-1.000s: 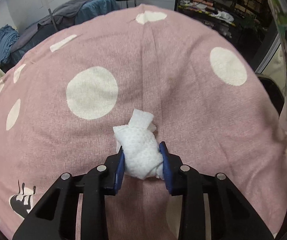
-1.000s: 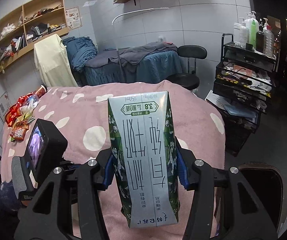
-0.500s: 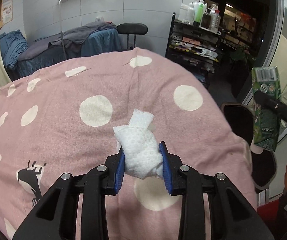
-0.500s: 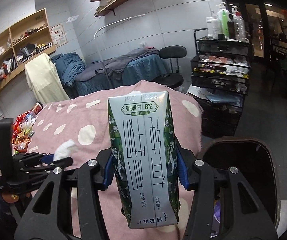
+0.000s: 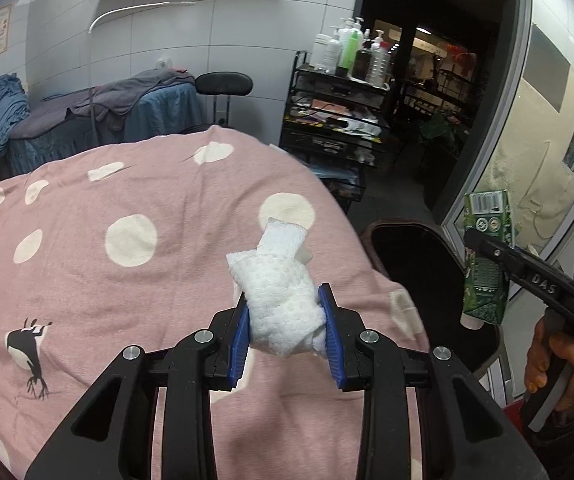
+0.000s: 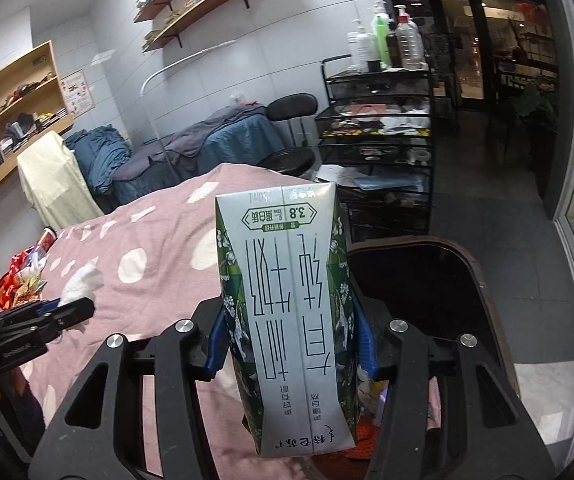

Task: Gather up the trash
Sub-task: 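Carry the milk carton over the bin and open the right tool, then move the white tissue over the bin and open the left tool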

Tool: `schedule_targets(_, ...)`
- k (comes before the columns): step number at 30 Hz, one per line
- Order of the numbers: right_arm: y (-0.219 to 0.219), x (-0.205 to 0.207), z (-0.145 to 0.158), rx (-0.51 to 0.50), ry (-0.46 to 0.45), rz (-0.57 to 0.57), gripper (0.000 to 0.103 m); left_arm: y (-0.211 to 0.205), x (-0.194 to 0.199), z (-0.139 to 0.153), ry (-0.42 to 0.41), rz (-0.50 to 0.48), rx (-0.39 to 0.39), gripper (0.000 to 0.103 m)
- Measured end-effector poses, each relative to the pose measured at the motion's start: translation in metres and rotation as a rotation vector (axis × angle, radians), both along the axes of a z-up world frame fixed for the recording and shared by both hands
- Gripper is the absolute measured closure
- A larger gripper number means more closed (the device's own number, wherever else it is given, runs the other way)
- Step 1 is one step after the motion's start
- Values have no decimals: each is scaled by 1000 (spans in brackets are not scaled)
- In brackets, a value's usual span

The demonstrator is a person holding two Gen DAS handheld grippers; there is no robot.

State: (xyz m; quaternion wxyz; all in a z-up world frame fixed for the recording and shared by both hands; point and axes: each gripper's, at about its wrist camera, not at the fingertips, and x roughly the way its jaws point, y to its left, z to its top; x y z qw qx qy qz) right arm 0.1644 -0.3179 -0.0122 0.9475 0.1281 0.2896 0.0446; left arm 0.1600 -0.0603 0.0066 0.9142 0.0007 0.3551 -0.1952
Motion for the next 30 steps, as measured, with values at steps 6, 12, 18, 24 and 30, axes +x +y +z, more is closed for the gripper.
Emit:
schedule_targets(6,-28,-2,-12,-22,31,-79,52,-22,-6,3,-18,-47,-14,71)
schedule_targets(12,-46,13,-37,-81,89,-137,52,-45,-11,0,-18,-101,-18,71)
schedule_targets(18,-56,31,-73,-94,196,-152,52,-64,-14,-2,-20,-147,-7,71)
schedule_targets(24,-54,32,-92,-94,252,-147,49,-77,-13,-7,-11,-174,6,71)
schedule_targets(30,-54,17,-90,-72,224,-158,38,-90,-12,-14,16,-199,-2,71)
